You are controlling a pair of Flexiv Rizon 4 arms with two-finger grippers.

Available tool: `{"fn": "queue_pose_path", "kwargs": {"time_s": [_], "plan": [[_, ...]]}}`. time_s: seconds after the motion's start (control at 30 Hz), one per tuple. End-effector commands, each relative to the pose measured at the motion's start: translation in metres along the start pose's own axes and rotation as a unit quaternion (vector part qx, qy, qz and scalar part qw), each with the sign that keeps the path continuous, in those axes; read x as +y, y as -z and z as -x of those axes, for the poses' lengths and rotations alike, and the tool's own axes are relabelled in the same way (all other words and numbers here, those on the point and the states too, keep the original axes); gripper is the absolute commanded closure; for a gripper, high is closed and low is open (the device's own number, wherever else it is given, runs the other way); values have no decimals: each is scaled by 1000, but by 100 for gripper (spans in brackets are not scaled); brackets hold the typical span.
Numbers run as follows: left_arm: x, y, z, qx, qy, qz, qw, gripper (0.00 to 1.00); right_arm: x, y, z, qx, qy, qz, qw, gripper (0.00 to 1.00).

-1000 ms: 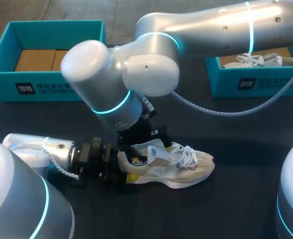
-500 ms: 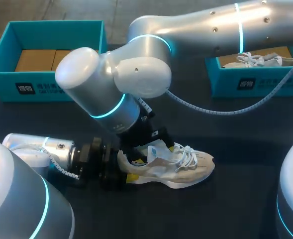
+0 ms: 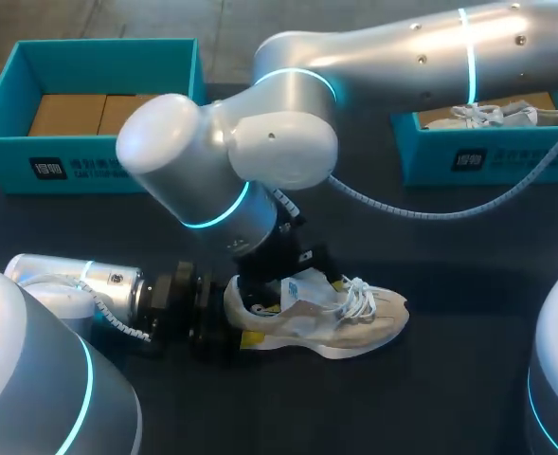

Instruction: Take the shoe out of the shoebox, open the shoe tongue, remove and reinsert the insole, then place the shoe into the shoebox

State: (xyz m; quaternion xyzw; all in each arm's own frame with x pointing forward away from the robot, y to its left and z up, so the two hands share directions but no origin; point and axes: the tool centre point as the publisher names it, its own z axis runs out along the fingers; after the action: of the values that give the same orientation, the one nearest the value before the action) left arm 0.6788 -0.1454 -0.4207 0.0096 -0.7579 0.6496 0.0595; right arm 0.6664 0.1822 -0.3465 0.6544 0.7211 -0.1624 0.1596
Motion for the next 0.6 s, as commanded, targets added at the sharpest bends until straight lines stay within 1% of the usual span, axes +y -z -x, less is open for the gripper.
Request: {"fn": "queue_pose_path", "kwargs": {"time_s": [0.03,0.27,0.5,0.6], "plan": [[3,1,0,-2,0,1,1000,100,-6,-2,10,8,-289,5,957,0],[3,1,0,-2,0,1,1000,100,0,-9,19,14,-302,2,953,0],[3,1,0,-2,0,1,1000,100,-3,-1,29,11,-319,1,948,0],[3,1,0,-2,0,1,1000,100,-5,2,28,13,-325,-6,945,0]]}}
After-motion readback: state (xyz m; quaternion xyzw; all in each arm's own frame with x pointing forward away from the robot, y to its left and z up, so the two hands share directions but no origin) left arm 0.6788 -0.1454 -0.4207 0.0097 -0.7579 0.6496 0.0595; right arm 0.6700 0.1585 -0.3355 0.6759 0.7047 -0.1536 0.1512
